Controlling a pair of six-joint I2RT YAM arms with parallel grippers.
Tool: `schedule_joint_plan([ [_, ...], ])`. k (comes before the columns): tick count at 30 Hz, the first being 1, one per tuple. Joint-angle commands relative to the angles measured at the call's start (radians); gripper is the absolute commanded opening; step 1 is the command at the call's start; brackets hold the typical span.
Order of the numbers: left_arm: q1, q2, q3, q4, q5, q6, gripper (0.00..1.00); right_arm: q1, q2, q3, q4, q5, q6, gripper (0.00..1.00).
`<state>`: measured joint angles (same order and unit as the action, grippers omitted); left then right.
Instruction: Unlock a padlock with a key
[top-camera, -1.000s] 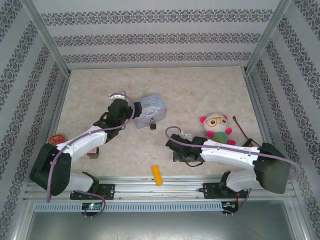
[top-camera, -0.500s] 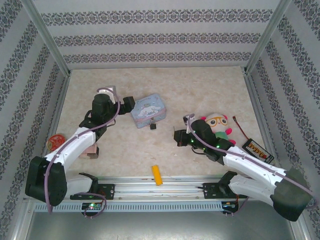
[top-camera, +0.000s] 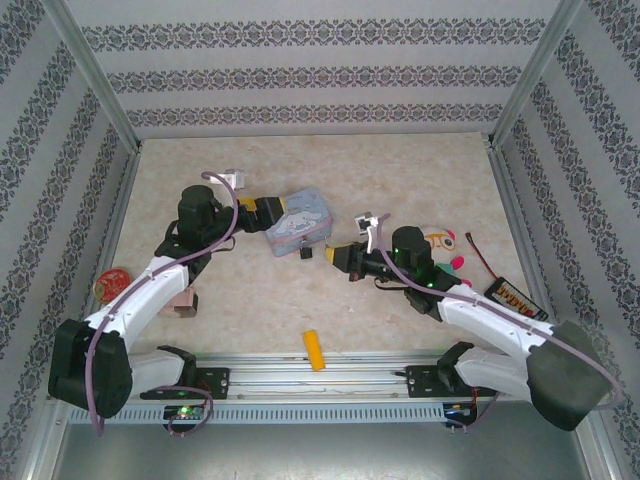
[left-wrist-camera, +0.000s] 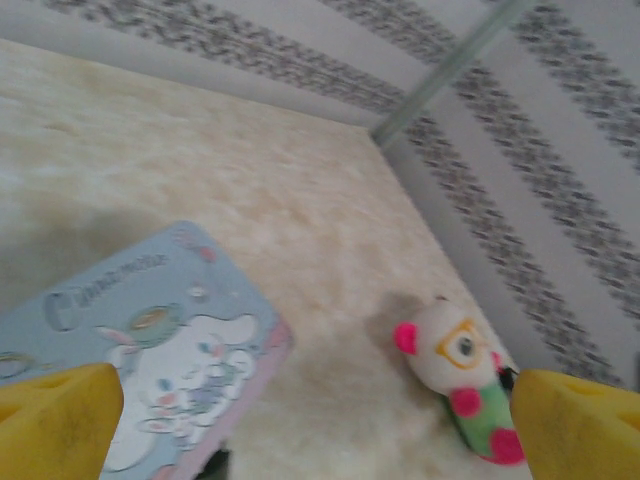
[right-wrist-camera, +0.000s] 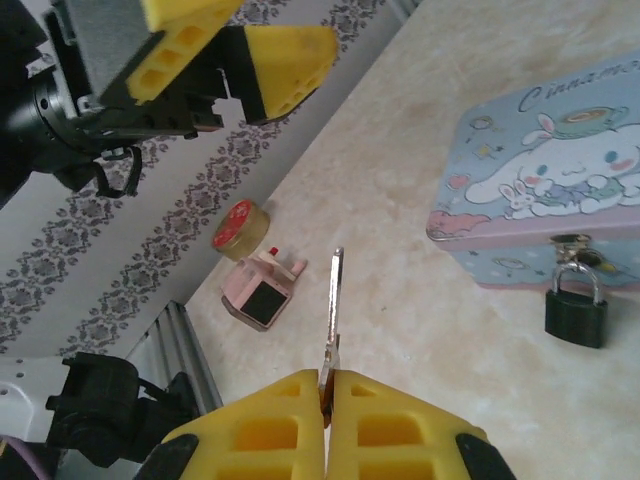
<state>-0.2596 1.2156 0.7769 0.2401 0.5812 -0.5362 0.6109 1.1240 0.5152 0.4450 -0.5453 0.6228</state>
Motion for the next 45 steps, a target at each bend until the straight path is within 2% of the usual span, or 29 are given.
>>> schedule_joint_plan([
  [1, 0.01, 0.026, 0.046, 0.1, 0.228, -0.059, 0.99, -0.013, 0.053, 0.032, 0.168, -0.116, 0.047, 0.0],
  [4, 0.01, 0.037, 0.048, 0.11, 0.294, -0.083, 0.99, -0.016, 0.112, 0.061, 0.224, -0.163, 0.073, 0.0],
  [7, 0.006, 0.047, 0.044, 0.113, 0.336, -0.1, 0.93, -0.016, 0.175, 0.106, 0.256, -0.218, 0.097, 0.0],
  [14, -0.006, 0.07, 0.028, 0.123, 0.407, -0.119, 0.76, -0.017, 0.259, 0.156, 0.344, -0.275, 0.149, 0.0],
  [27, -0.047, 0.14, 0.016, 0.291, 0.512, -0.207, 0.45, -0.015, 0.311, 0.187, 0.411, -0.306, 0.194, 0.0],
  [31, -0.056, 0.144, 0.015, 0.294, 0.516, -0.212, 0.41, -0.014, 0.311, 0.186, 0.416, -0.306, 0.195, 0.0],
  [37, -0.063, 0.147, 0.015, 0.277, 0.516, -0.206, 0.3, -0.017, 0.316, 0.184, 0.422, -0.305, 0.195, 0.0],
  [45, -0.074, 0.135, 0.015, 0.235, 0.519, -0.18, 0.29, -0.017, 0.315, 0.184, 0.425, -0.299, 0.193, 0.0],
])
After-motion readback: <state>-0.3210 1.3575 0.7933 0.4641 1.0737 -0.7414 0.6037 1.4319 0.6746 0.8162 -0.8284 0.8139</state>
